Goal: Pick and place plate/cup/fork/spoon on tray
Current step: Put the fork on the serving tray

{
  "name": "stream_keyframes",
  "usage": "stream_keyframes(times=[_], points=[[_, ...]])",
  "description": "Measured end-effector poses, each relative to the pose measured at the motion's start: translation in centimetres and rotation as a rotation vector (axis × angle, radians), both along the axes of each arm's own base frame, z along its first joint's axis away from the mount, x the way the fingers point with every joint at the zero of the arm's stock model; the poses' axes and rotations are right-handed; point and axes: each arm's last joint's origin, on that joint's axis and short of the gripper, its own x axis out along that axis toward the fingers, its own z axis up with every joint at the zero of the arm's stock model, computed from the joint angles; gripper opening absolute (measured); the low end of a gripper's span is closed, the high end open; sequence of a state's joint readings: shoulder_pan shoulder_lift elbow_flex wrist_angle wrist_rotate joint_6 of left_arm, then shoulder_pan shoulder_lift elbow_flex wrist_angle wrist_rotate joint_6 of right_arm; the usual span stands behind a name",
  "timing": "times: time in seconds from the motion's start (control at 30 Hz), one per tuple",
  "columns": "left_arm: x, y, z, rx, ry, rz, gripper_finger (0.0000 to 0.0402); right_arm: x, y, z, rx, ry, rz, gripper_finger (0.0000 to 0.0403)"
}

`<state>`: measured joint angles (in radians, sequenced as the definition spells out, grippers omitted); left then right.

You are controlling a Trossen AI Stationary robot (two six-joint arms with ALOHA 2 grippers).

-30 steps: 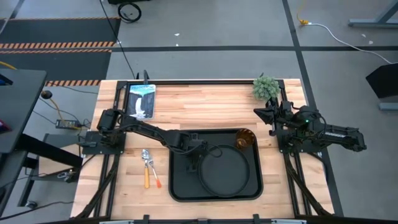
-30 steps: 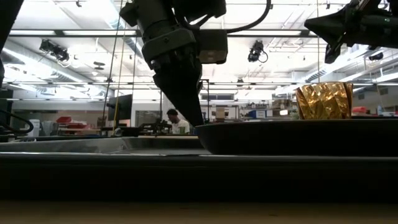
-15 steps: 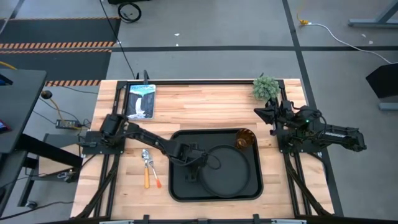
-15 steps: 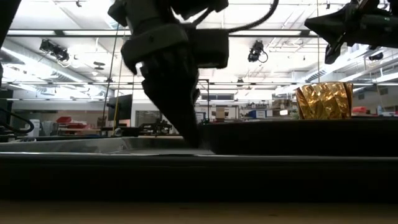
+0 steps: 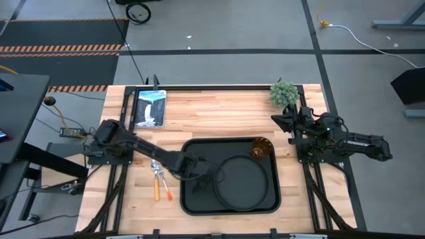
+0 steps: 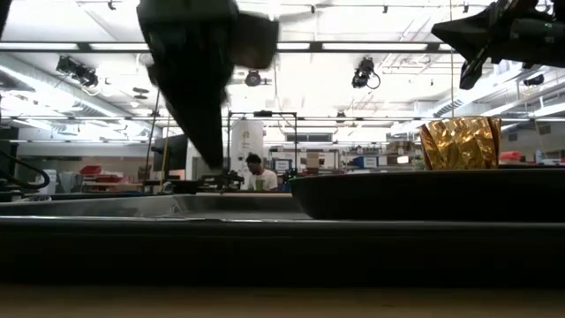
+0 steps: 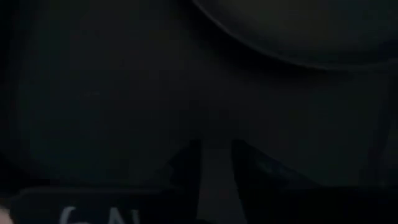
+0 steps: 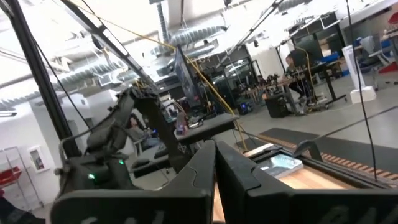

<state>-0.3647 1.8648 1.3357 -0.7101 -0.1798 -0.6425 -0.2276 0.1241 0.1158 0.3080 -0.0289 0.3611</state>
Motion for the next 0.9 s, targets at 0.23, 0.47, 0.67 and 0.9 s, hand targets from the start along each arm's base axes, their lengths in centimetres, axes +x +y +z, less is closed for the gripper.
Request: stream_keyframes(times=[0.23, 0.47, 0.67, 0.9], points=[[-2.7, -1.5, 2.1, 0.086, -0.092, 0.337, 0.0095, 0.3, 0.1, -0.2, -0.005, 0.023, 0.059, 0.0018], [-5.5, -2.9, 1.8, 0.072, -0.047, 0.699, 0.0095, 0.4, 0.4, -0.2, -0.025, 0.029, 0.153, 0.0018], [-8.0, -3.7, 1.8, 0.119, 0.018, 0.897, 0.0095, 0.4, 0.5, -0.2, -0.051, 0.035, 0.206, 0.0018], [-9.8, -4.2, -0.2, 0.09, 0.073, 1.034, 0.0095, 0.4, 0.7, -0.2, -0.071, 0.039, 0.249, 0.0018]])
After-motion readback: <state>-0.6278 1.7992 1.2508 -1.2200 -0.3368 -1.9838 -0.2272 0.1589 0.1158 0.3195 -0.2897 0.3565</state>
